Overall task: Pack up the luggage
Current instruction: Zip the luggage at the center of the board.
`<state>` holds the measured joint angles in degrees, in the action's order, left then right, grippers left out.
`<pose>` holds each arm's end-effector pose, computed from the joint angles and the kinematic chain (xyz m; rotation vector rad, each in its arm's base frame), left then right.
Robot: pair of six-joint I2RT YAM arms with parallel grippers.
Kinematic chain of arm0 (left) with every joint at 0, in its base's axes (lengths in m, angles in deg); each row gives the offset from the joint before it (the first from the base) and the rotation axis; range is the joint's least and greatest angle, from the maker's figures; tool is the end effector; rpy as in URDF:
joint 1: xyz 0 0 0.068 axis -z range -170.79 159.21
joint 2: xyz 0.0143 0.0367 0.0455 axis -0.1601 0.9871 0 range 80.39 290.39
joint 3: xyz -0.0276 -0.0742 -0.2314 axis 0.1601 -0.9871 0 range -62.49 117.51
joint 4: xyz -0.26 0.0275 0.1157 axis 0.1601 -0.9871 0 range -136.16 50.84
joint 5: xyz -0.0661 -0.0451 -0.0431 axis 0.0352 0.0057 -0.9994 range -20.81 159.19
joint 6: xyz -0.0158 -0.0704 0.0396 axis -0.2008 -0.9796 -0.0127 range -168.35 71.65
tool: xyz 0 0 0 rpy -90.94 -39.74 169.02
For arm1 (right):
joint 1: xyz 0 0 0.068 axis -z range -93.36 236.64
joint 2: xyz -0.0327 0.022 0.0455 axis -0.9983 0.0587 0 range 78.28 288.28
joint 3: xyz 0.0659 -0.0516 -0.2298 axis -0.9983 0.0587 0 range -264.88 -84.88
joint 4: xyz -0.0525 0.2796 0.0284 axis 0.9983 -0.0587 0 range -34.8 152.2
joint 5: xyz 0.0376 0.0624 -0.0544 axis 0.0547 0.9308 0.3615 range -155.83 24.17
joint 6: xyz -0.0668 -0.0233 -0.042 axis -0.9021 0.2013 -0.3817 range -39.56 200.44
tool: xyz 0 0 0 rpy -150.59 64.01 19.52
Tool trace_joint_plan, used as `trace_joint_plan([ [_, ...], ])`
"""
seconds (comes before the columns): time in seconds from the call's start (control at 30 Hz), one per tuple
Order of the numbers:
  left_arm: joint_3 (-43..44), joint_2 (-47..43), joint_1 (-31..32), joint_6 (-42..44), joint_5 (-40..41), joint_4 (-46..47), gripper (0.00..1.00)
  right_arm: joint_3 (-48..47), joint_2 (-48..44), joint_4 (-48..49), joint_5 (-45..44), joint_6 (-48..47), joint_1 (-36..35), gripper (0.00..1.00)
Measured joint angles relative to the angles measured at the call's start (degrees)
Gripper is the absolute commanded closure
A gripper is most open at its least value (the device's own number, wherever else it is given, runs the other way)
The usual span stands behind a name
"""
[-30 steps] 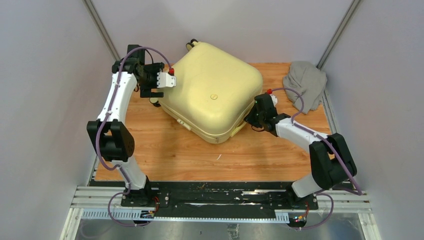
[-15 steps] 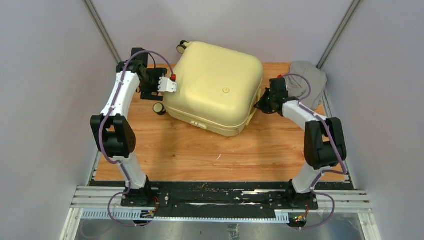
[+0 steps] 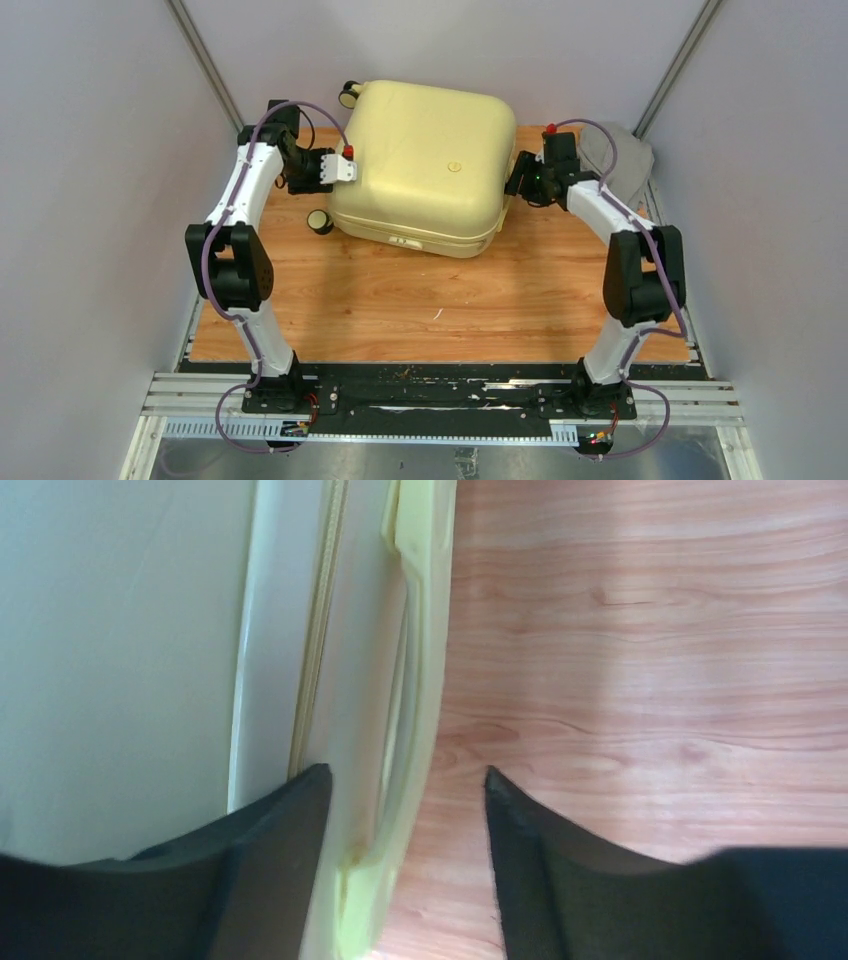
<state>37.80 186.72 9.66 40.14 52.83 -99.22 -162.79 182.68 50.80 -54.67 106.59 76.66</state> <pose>0.4193 -0.0235 0.2394 1.9100 1.8310 0.1156 0.4521 0.0936 0.1849 0.2123 2.2668 0.5561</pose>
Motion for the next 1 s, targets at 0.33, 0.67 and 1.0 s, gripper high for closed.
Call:
trace_joint_plan([
  [0.33,-1.64,-2.36,0.17,-4.35,0.37,1.14,0.99,28.5,-27.17,12.33,3.39,-0.66,-0.04,0.4],
  [0.67,-1.66,-6.27,0.87,-10.71,-0.07,-1.57,1.0,49.42,-35.87,27.69,12.33,-2.67,-3.28,0.43],
  [1.0,-1.95,-7.5,0.87,-13.46,-0.39,-2.64,1.0,50.45,-33.9,41.57,17.86,-8.72,-3.93,0.44],
])
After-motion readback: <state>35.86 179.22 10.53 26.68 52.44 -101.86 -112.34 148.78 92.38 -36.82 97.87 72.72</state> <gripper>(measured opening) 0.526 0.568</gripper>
